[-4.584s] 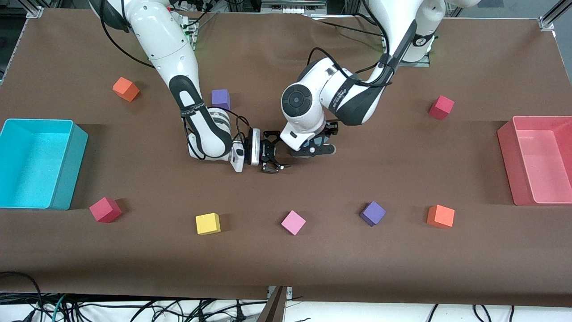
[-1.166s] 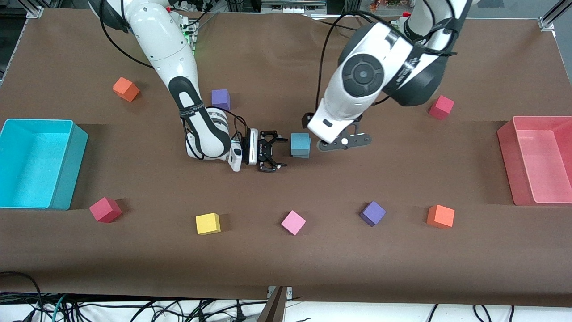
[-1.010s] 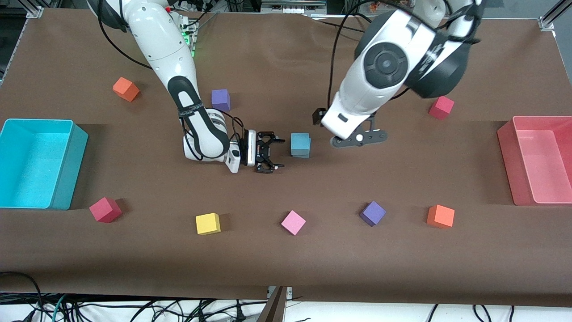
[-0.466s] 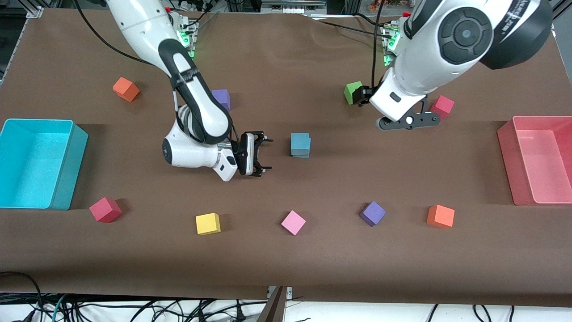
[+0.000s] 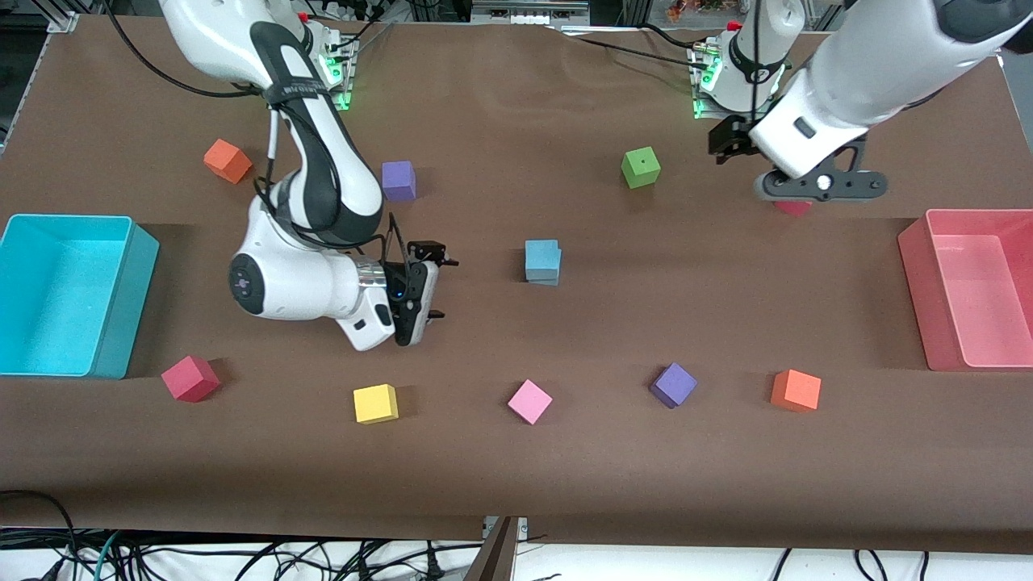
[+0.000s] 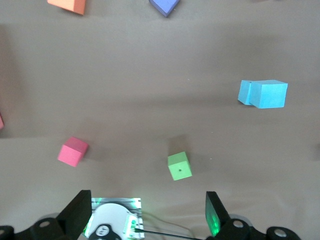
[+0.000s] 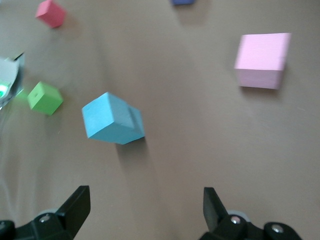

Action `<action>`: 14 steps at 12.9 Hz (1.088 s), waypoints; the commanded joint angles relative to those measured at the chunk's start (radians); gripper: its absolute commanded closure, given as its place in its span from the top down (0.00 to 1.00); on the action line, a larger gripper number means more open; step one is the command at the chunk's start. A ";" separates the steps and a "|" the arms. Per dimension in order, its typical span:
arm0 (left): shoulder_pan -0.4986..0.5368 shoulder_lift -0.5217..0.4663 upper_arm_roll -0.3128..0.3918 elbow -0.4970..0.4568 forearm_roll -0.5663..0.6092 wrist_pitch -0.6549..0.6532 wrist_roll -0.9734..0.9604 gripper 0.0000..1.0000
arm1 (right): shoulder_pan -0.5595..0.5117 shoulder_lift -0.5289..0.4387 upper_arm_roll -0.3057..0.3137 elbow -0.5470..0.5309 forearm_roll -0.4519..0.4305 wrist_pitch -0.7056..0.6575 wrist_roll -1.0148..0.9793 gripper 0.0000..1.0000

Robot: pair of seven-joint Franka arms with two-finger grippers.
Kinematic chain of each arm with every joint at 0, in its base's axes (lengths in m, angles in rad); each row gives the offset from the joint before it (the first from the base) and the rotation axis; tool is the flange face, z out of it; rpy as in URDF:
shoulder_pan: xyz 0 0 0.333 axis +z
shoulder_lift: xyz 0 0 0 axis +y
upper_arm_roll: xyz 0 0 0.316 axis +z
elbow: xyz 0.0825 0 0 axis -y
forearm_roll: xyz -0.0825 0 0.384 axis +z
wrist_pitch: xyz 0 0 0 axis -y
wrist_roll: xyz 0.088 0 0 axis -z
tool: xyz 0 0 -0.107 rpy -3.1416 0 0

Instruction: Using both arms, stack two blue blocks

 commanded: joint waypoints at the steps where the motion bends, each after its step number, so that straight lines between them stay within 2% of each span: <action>1: 0.080 -0.109 0.023 -0.156 0.017 0.074 0.134 1.00 | 0.010 0.011 -0.018 0.092 -0.082 -0.021 0.283 1.00; 3: 0.163 -0.169 0.001 -0.275 0.018 0.180 0.136 1.00 | 0.013 0.011 -0.017 0.161 -0.235 -0.016 0.480 1.00; 4: 0.239 -0.184 -0.070 -0.320 0.018 0.220 0.137 1.00 | 0.013 0.011 -0.011 0.187 -0.292 -0.017 0.517 1.00; 5: 0.258 -0.204 -0.105 -0.357 0.047 0.243 0.136 1.00 | 0.016 0.011 -0.017 0.192 -0.331 -0.016 0.522 1.00; 7: 0.301 -0.222 -0.157 -0.371 0.119 0.264 0.136 1.00 | 0.016 0.009 -0.043 0.195 -0.396 0.045 0.515 1.00; 8: 0.301 -0.232 -0.152 -0.376 0.116 0.269 0.139 1.00 | 0.006 0.008 -0.076 0.194 -0.409 0.044 0.498 1.00; 9: 0.301 -0.232 -0.147 -0.376 0.116 0.274 0.139 1.00 | -0.023 0.001 -0.081 0.191 -0.454 0.027 0.445 1.00; 13: 0.313 -0.216 -0.148 -0.359 0.107 0.263 0.139 1.00 | -0.228 -0.124 -0.077 0.111 -0.599 0.028 0.414 1.00; 14: 0.312 -0.216 -0.150 -0.356 0.107 0.266 0.139 1.00 | -0.276 -0.149 -0.075 0.110 -0.595 0.029 0.410 1.00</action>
